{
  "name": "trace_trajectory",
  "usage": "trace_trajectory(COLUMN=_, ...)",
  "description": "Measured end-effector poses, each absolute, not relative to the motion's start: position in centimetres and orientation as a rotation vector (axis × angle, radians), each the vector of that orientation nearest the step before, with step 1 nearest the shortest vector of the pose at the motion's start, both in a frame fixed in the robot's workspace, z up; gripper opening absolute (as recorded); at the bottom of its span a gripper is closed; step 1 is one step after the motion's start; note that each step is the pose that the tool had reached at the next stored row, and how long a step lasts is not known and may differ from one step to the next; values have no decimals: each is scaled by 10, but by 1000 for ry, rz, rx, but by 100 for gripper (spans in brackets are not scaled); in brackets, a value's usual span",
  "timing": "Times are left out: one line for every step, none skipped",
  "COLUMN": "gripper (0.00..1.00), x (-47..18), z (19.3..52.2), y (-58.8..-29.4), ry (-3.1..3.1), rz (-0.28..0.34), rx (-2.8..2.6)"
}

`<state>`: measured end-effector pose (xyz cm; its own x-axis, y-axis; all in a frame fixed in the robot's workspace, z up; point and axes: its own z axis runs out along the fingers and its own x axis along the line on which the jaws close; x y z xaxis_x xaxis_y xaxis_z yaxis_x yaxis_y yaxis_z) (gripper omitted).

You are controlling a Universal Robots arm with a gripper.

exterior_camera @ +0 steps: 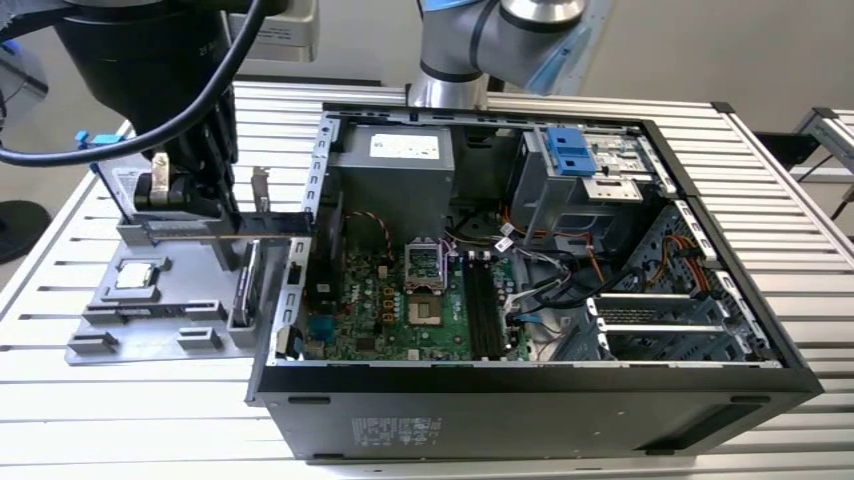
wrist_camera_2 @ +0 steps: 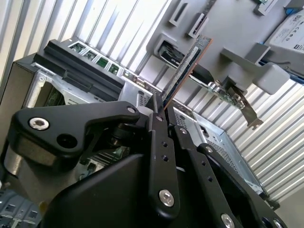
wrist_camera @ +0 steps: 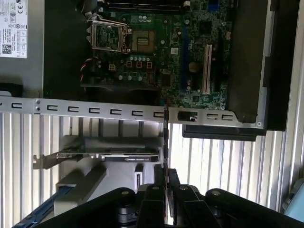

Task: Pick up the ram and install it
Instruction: 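Pick up the ram and move it above insertion slot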

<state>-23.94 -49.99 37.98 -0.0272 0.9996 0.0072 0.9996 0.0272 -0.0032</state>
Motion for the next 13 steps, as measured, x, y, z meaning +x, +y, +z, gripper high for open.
trace_trajectory(gripper=0, x=-238, z=380, y=-500, ry=-2245, rz=-4, rx=-2187)
trace_trajectory(gripper=0, x=-236, z=380, y=-500, ry=-2244, rz=-4, rx=-2188)
trace_trajectory(gripper=0, x=-234, z=380, y=-500, ry=-2242, rz=-4, rx=-2190)
trace_trajectory(gripper=0, x=-232, z=380, y=-500, ry=-2241, rz=-4, rx=-2191)
trace_trajectory(gripper=0, x=-230, z=380, y=-500, ry=-2240, rz=-4, rx=-2192)
trace_trajectory(gripper=0, x=-228, z=380, y=-500, ry=-2239, rz=-4, rx=-2194)
trace_trajectory(gripper=0, x=-227, z=380, y=-500, ry=-2237, rz=-4, rx=-2195)
trace_trajectory(gripper=0, x=-225, z=380, y=-500, ry=-2236, rz=-4, rx=-2196)
trace_trajectory(gripper=0, x=-223, z=380, y=-500, ry=-2235, rz=-4, rx=-2197)
trace_trajectory(gripper=0, x=-221, z=380, y=-499, ry=-2234, rz=-5, rx=-2198)
trace_trajectory(gripper=0, x=-219, z=380, y=-499, ry=-2233, rz=-4, rx=-2200)
trace_trajectory(gripper=0, x=-218, z=380, y=-499, ry=-2232, rz=-5, rx=-2201)
trace_trajectory(gripper=0, x=-216, z=380, y=-499, ry=-2230, rz=-4, rx=-2202)
